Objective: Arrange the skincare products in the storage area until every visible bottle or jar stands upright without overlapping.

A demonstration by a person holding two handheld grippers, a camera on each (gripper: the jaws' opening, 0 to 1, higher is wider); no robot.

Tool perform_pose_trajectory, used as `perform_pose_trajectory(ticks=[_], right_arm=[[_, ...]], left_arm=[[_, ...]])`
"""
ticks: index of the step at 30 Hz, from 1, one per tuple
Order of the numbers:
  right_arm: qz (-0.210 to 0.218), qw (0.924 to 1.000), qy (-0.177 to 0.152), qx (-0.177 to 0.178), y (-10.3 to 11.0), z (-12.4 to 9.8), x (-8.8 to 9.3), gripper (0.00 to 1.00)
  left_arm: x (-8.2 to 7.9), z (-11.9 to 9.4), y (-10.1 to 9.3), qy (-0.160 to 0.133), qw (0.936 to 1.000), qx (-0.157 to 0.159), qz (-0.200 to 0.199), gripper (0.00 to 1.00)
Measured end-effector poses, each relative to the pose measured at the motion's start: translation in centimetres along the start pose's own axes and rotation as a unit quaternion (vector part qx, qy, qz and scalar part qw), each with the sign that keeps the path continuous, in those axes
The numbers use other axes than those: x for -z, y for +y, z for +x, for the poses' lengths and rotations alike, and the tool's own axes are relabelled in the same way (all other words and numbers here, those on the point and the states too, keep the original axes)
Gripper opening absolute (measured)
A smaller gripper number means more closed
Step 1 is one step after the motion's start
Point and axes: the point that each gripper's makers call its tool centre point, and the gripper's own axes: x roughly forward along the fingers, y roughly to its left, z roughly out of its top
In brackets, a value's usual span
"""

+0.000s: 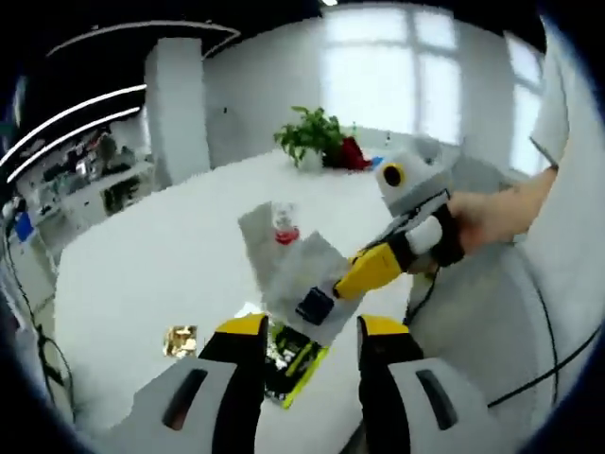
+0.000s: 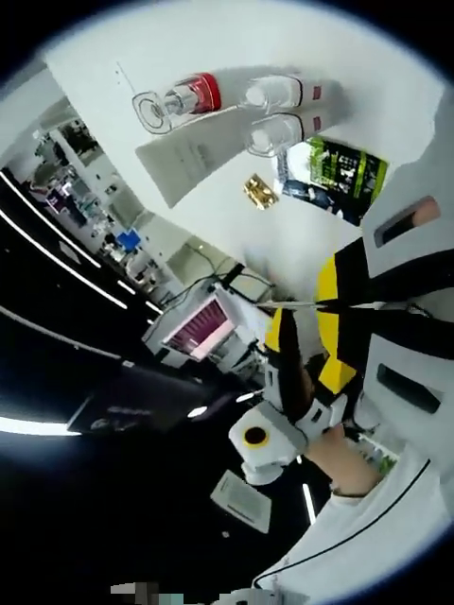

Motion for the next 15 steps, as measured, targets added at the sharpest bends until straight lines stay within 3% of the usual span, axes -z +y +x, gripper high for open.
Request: perform_pose_trajectory(ticks=[3,4,7,8,12,15], right_arm=[[0.025,0.9995,-0.013,-0.015,0.5,0.3,-0.4,0.01],[0.031,0.9992,-0.015,-0.019,0.8,0.4,-0.4,0.01],[0.053,0.9978,-0.024,-0.032,1.4,0.9,-0.5,0.01],[0.052,0.9976,-0.024,-0.038,1.7,1.0,-0.5,0.01],[0.071,0.9958,-0.027,-0.052,2.2,1.6,-0.2,0.01],[0.082,0.9947,-0.028,-0.055,2.3,2.0,0.0,0.01]], left_arm=[[0.3,-0.4,0.2,-0.041,0.9949,0.012,-0.091,0.29],[0.3,-0.5,0.2,-0.046,0.9937,0.011,-0.101,0.27],[0.5,-0.9,0.4,-0.081,0.9821,0.007,-0.17,0.22],[0.4,-1.1,0.3,-0.096,0.9754,0.014,-0.198,0.2],[0.2,-1.7,0.1,-0.133,0.9589,0.029,-0.249,0.14],[0.6,-1.9,0.5,-0.136,0.956,0.025,-0.259,0.1]])
